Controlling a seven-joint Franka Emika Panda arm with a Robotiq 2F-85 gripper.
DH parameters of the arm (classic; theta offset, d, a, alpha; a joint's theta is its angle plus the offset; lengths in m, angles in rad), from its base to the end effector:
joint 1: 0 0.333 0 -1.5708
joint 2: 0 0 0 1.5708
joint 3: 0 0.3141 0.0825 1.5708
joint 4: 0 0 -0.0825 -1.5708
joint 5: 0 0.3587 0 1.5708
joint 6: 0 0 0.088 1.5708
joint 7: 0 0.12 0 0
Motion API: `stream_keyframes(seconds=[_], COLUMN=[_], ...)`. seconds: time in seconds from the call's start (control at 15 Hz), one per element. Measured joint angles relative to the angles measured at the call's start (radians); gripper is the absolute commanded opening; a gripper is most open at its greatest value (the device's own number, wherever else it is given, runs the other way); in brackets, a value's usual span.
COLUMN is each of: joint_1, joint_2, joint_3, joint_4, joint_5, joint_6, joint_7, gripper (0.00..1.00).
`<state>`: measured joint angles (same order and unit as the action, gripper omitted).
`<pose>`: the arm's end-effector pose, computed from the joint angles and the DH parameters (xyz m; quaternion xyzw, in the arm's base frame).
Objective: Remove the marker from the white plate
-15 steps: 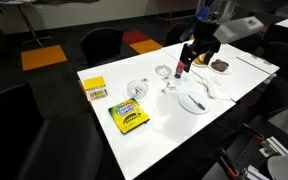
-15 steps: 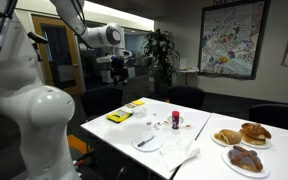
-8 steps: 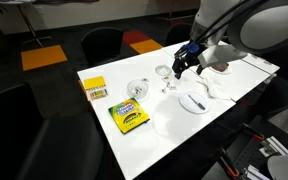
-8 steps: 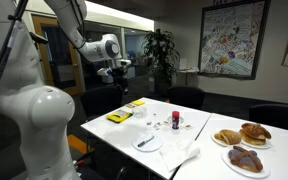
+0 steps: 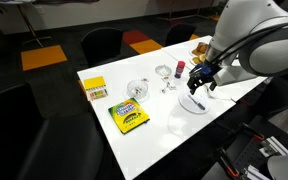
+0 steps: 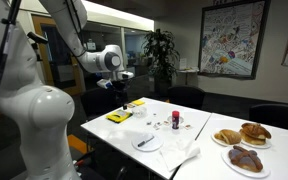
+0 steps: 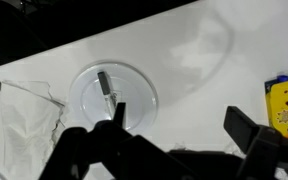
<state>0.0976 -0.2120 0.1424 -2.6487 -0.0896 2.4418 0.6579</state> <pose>0.3876 0.0922 0.3173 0.9836 -0.1752 0.0198 0.0391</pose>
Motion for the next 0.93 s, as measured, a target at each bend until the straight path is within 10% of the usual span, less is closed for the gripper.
stream_keyframes(seconds=[0.93], joint_1=[-0.168], joint_2=[-0.092], joint_3=[-0.135], joint_4=[-0.113], joint_5=[-0.172], joint_6=[-0.020], joint_7=[-0.413], gripper=[1.00])
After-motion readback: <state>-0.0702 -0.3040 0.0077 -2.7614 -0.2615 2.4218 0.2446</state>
